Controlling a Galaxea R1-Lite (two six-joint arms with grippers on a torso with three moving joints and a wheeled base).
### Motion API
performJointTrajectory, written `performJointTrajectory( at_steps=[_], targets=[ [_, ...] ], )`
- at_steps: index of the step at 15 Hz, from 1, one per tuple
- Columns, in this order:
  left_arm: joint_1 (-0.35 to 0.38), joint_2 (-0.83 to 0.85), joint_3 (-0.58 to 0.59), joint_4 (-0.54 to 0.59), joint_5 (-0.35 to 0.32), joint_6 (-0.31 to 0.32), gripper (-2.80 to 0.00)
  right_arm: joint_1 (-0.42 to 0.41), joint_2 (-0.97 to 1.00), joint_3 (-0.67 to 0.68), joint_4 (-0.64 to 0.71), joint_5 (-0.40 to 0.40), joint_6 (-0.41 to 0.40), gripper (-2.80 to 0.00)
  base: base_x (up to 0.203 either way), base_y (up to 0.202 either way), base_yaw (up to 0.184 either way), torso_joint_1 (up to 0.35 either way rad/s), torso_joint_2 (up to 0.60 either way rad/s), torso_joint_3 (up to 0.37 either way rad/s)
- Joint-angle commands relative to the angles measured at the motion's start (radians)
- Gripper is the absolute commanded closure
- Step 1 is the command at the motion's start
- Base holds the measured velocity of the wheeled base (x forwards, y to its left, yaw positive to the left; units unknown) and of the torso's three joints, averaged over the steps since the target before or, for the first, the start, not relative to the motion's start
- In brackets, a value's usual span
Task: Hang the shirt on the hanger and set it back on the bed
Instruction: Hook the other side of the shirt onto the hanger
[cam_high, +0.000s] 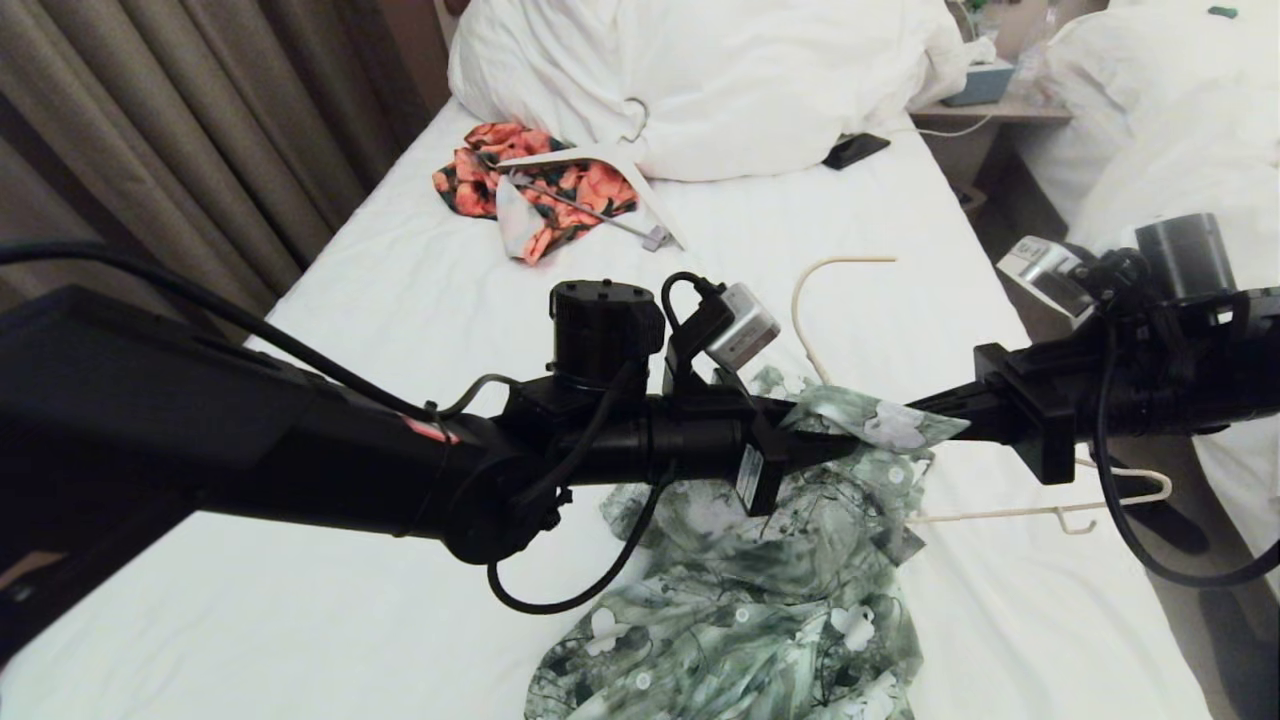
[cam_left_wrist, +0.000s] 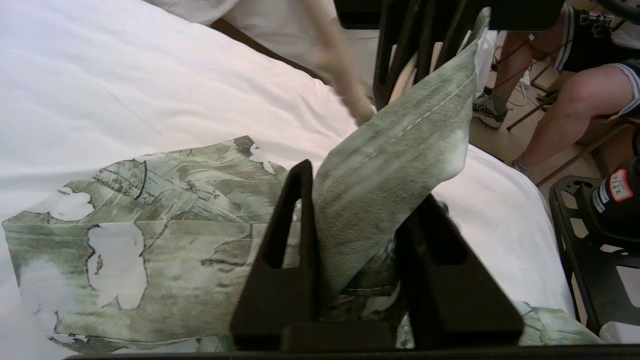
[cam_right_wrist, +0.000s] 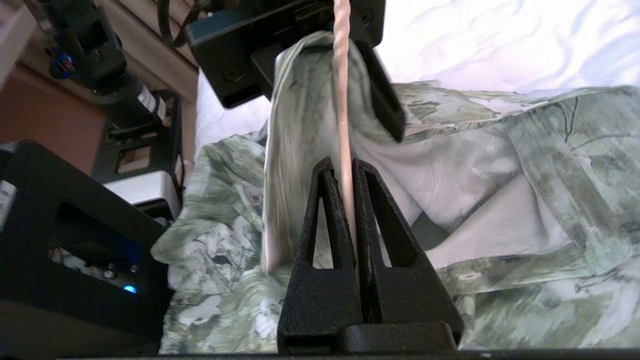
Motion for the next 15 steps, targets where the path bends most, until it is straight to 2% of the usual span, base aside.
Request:
performJointTrajectory(
  at_steps=[1, 3, 8, 15],
  targets=[
    [0.000, -0.004, 0.002, -0.004, -0.005, 0.000, 0.00, 0.002, -0.004, 0.000, -0.003, 0.006, 0.029, 0.00, 0.000, 0.000, 0.000, 0.000, 0.00, 0.000],
    [0.000, -0.011, 0.007, -0.004, -0.004, 0.000, 0.00, 0.006, -0.008, -0.006, -0.008, 0.004, 0.064, 0.00, 0.000, 0.000, 0.000, 0.000, 0.00, 0.000],
    [0.000, -0.058, 0.027, -0.004, -0.004, -0.026, 0.00, 0.008, -0.013, -0.004, -0.020, 0.006, 0.057, 0.00, 0.000, 0.000, 0.000, 0.000, 0.00, 0.000],
    [0.000, -0.108, 0.077, -0.003, -0.002, -0.029, 0.00, 0.024, -0.034, -0.004, -0.022, 0.013, 0.061, 0.00, 0.000, 0.000, 0.000, 0.000, 0.00, 0.000]
  ],
)
